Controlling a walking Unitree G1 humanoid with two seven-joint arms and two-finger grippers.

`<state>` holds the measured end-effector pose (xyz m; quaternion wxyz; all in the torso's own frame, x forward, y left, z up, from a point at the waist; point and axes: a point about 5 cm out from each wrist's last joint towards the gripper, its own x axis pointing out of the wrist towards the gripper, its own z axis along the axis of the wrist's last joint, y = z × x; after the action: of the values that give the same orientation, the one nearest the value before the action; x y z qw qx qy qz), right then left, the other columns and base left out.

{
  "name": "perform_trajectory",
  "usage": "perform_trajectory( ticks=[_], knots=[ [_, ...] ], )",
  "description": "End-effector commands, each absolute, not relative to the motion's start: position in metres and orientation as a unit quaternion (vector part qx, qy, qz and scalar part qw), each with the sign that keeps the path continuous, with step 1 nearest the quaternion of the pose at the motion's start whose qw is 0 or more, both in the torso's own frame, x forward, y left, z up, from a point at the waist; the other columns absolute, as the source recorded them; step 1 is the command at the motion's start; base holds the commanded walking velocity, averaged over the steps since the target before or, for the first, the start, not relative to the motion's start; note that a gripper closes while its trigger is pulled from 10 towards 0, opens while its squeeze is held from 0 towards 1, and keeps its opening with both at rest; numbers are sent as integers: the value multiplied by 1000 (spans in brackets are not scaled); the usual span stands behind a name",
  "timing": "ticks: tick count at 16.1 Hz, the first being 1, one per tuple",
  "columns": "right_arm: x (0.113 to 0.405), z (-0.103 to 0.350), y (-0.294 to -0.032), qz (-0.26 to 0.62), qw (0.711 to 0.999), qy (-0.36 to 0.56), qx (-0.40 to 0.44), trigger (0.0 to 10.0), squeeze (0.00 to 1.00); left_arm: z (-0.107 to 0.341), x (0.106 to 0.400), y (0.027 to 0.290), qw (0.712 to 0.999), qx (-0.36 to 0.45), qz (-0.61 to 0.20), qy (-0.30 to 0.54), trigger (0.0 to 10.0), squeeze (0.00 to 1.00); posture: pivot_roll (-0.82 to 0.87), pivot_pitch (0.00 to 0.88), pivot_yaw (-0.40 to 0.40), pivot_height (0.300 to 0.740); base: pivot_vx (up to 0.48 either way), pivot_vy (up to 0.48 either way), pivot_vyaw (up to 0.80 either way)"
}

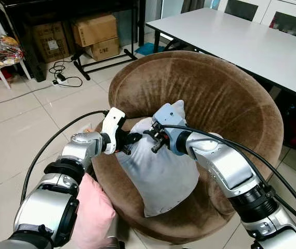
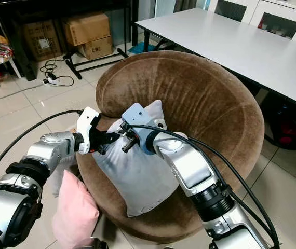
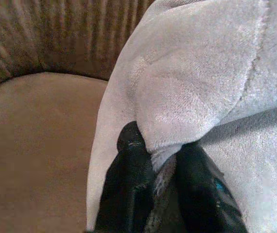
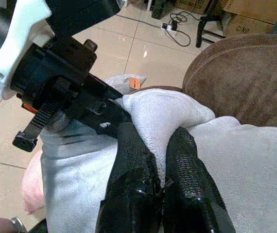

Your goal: Move the pillow to the sofa from floor

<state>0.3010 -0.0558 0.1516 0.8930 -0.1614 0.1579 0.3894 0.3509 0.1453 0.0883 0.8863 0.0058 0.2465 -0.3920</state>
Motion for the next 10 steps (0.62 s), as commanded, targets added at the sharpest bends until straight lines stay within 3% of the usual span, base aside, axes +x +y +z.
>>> perform_trajectory(
  ticks=[1, 3, 4, 5, 6, 10],
  knots=[
    [302, 176, -50, 405, 896, 102, -150, 10000, 0, 73, 346, 161, 891, 46, -347, 288, 0, 0, -33, 0, -13, 740, 0, 0, 0],
    [304, 175, -55, 394, 903, 109, -132, 10000, 0, 78, 350, 177, 903, 100, -315, 275, 0, 0, -33, 0, -13, 740, 0, 0, 0],
    [306, 175, -58, 388, 907, 113, -120, 10000, 314, 81, 352, 183, 906, 118, -304, 269, 0, 0, -31, 0, -11, 740, 0, 0, 0],
    [307, 175, -61, 382, 910, 115, -115, 10000, 933, 84, 354, 188, 909, 130, -295, 264, 0, 0, -31, 0, -11, 740, 0, 0, 0],
    [310, 175, -68, 371, 916, 118, -101, 10000, 1000, 91, 357, 197, 914, 157, -280, 247, 0, 0, -29, 0, -6, 740, 0, 0, 0],
    [319, 183, -92, 338, 933, 92, -83, 10000, 1000, 107, 364, 214, 920, 217, -254, 207, 0, 0, -34, 0, 2, 740, 0, 0, 0]
  ],
)
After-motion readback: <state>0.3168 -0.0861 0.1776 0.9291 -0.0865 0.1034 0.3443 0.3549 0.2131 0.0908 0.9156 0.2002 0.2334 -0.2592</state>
